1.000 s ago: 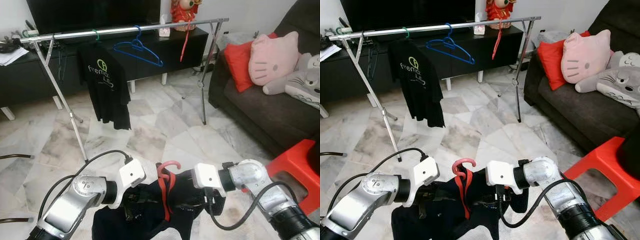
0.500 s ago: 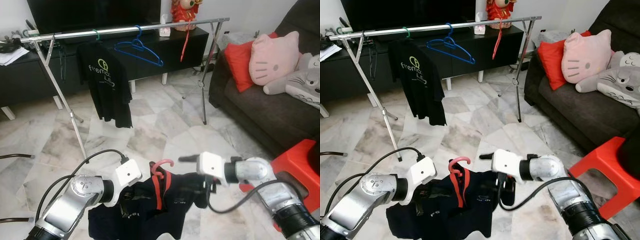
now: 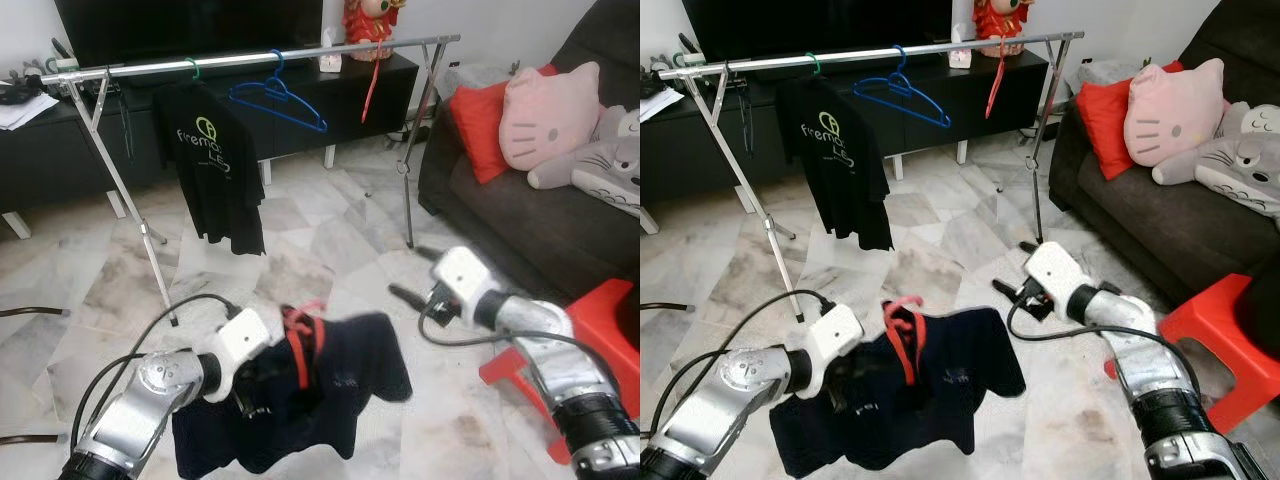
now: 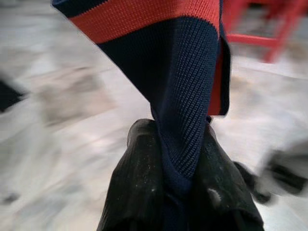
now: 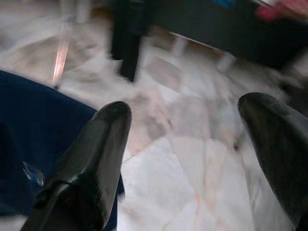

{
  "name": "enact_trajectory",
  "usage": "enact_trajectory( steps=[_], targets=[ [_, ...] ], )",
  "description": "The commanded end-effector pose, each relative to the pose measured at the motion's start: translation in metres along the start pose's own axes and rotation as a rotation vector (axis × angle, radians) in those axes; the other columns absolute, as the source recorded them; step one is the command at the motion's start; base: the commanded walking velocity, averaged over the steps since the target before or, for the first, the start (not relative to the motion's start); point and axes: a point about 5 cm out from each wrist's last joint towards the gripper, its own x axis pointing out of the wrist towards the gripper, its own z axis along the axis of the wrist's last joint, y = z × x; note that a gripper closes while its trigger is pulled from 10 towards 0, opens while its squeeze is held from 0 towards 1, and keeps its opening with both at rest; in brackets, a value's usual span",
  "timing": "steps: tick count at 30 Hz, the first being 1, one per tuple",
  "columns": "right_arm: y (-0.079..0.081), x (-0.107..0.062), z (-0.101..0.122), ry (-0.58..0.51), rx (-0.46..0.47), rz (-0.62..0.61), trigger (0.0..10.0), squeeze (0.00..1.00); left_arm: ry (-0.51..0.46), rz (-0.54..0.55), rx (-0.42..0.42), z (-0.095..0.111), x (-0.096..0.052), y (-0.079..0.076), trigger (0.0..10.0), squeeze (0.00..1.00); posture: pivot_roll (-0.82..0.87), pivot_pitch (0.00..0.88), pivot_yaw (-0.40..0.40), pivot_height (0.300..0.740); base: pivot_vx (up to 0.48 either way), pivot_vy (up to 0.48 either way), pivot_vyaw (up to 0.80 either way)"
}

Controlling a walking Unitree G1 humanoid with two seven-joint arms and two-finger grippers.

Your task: Hang hanger

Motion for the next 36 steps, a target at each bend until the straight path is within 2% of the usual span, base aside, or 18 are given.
enact_trajectory(
  steps=[1,3,4,8,9,10,11,12,13,14,15,16,18,19,20,25,31,36],
  targets=[
    [-0.008,-0.009,-0.017,0.031,0.098,-0.107,10.0,0.0,-0.045,0.136,-0.001,0.005,-0.003,0.019,10.0,0.0,-0.11,0.023,-0.041,0.74,0.0,0.0,0.0],
    [-0.007,-0.01,-0.023,0.041,0.111,-0.123,10.0,0.0,-0.054,0.173,-0.014,0.003,-0.003,0.023,10.0,0.0,-0.11,0.023,-0.041,0.74,0.0,0.0,0.0],
    [-0.003,-0.014,-0.037,0.057,0.15,-0.157,10.0,0.0,-0.058,0.243,-0.033,-0.002,-0.004,0.03,10.0,0.0,-0.12,0.02,-0.036,0.74,0.0,0.0,0.0],
    [0.01,-0.026,-0.077,0.165,0.251,-0.247,10.0,0.0,-0.068,0.391,-0.103,-0.011,-0.008,0.044,10.0,0.0,-0.12,0.016,-0.035,0.74,0.0,0.0,0.0],
    [0.019,-0.035,-0.1,0.24,0.342,-0.321,10.0,0.0,-0.078,0.462,-0.11,-0.015,-0.013,0.049,10.0,0.0,-0.11,0.014,-0.032,0.74,0.0,0.0,0.0],
    [0.019,-0.035,-0.1,0.24,0.342,-0.321,10.0,0.0,-0.078,0.462,-0.11,-0.015,-0.013,0.049,10.0,0.0,-0.11,0.014,-0.032,0.74,0.0,0.0,0.0],
    [0.034,-0.048,-0.125,0.354,0.405,-0.371,10.0,0.0,-0.084,0.543,-0.141,-0.022,-0.019,0.053,10.0,0.0,-0.12,0.011,-0.03,0.74,0.0,0.0,0.0],
    [0.039,-0.052,-0.132,0.387,0.41,-0.378,10.0,0.0,-0.085,0.564,-0.154,-0.024,-0.021,0.054,10.0,0.0,-0.12,0.011,-0.029,0.74,0.0,0.0,0.0],
    [0.054,-0.064,-0.149,0.465,0.46,-0.412,10.0,0.0,-0.093,0.594,-0.183,-0.031,-0.027,0.053,10.0,0.0,-0.12,0.01,-0.025,0.74,0.0,0.0,0.0],
    [0.054,-0.064,-0.149,0.465,0.46,-0.412,10.0,0.0,-0.093,0.594,-0.183,-0.031,-0.027,0.053,10.0,0.0,-0.12,0.01,-0.025,0.74,0.0,0.0,0.0],
    [0.069,-0.077,-0.165,0.536,0.526,-0.461,10.0,0.0,-0.103,0.63,-0.204,-0.039,-0.033,0.052,10.0,0.0,-0.12,0.009,-0.021,0.74,0.0,0.0,0.0],
    [0.069,-0.077,-0.165,0.536,0.526,-0.461,10.0,0.0,-0.103,0.63,-0.204,-0.039,-0.033,0.052,10.0,0.0,-0.12,0.009,-0.021,0.74,0.0,0.0,0.0],
    [0.086,-0.092,-0.18,0.603,0.615,-0.523,10.0,0.0,-0.121,0.675,-0.229,-0.045,-0.042,0.051,10.0,0.0,-0.11,0.007,-0.021,0.74,0.0,0.0,0.0],
    [0.086,-0.092,-0.18,0.603,0.615,-0.523,10.0,0.0,-0.121,0.675,-0.229,-0.045,-0.042,0.051,10.0,0.0,-0.11,0.007,-0.021,0.74,0.0,0.0,0.0],
    [0.099,-0.1,-0.189,0.643,0.683,-0.548,10.0,0.0,-0.131,0.69,-0.231,-0.048,-0.049,0.049,10.0,0.0,-0.1,0.001,-0.023,0.74,0.0,0.0,0.0],
    [0.123,-0.11,-0.198,0.71,0.706,-0.52,10.0,0.0,-0.143,0.714,-0.218,-0.056,-0.064,0.04,10.0,0.0,-0.1,0.0,-0.022,0.74,0.0,0.0,0.0],
    [0.128,-0.111,-0.199,0.716,0.712,-0.514,10.0,0.0,-0.145,0.749,-0.218,-0.062,-0.073,0.032,10.0,0.0,-0.09,0.0,-0.03,0.74,0.0,0.0,0.0],
    [0.133,-0.109,-0.199,0.724,0.715,-0.507,10.0,0.0,-0.138,0.75,-0.225,-0.062,-0.064,0.024,10.0,0.0,-0.11,0.0,-0.027,0.74,0.0,0.0,0.0]
  ],
)
